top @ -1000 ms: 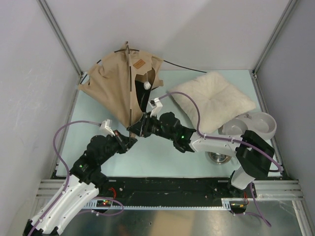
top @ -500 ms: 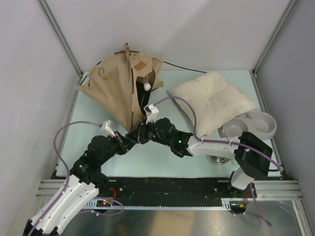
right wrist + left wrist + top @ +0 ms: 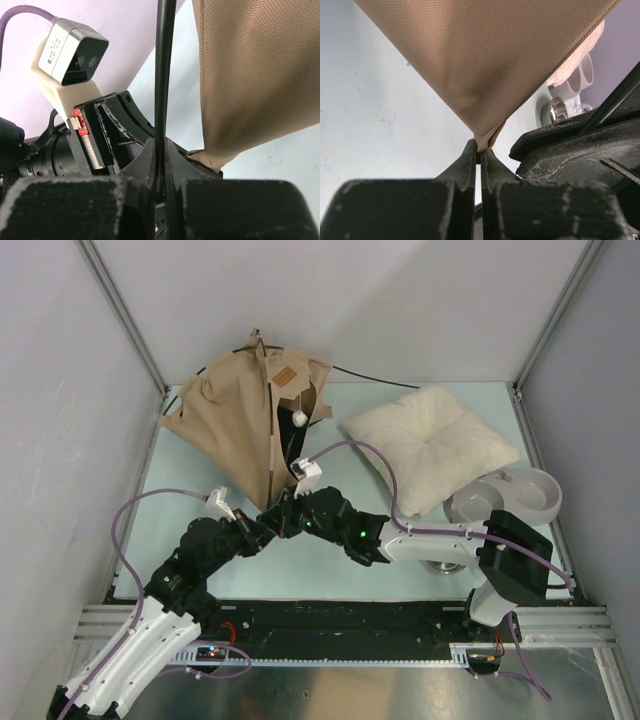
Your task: Set up the pet tent
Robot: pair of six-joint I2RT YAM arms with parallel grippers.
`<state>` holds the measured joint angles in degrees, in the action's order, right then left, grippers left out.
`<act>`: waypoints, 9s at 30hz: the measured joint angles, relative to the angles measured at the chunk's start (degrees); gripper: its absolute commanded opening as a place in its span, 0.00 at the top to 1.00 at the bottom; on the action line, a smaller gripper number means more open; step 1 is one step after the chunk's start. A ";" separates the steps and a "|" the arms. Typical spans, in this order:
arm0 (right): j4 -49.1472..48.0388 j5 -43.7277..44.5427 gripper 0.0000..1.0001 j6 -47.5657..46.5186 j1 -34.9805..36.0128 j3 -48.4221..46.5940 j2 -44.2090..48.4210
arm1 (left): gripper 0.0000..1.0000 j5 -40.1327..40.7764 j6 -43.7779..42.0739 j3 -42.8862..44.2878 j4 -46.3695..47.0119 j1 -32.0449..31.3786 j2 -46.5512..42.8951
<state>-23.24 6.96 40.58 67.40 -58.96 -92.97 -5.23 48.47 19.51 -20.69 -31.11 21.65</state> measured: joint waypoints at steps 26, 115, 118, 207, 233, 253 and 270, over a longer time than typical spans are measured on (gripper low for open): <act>0.09 -6.21 1.00 -3.13 -6.32 1.79 1.49 | 1.00 0.70 0.63 -5.42 9.88 0.00 -1.66; -5.11 -8.70 1.00 -15.93 -8.44 -8.98 -6.80 | 1.00 4.20 0.59 -5.25 13.31 0.00 -0.66; -4.72 -8.66 1.00 -15.96 -8.44 -8.98 -6.71 | 1.00 4.48 0.59 -5.25 13.11 0.00 -0.59; -2.23 -6.97 1.00 -19.32 -8.31 -6.71 -3.50 | 1.00 4.83 -1.99 0.35 6.67 -0.39 4.04; -3.72 -3.56 1.00 -20.63 -6.19 -5.81 -3.58 | 1.00 3.52 -9.64 5.55 -0.04 -0.39 6.84; -2.62 -3.56 1.00 -19.45 -5.60 -5.55 -3.58 | 1.00 1.79 -12.59 7.19 -2.36 -0.42 7.15; -2.12 -4.11 1.00 -18.43 -5.01 -4.61 -3.02 | 0.95 0.52 -14.05 8.72 -5.81 -0.52 6.73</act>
<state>-25.36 2.85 22.15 62.39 -63.57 -95.98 -4.71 34.41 28.23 -26.50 -31.64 28.38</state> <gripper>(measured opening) 0.056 0.022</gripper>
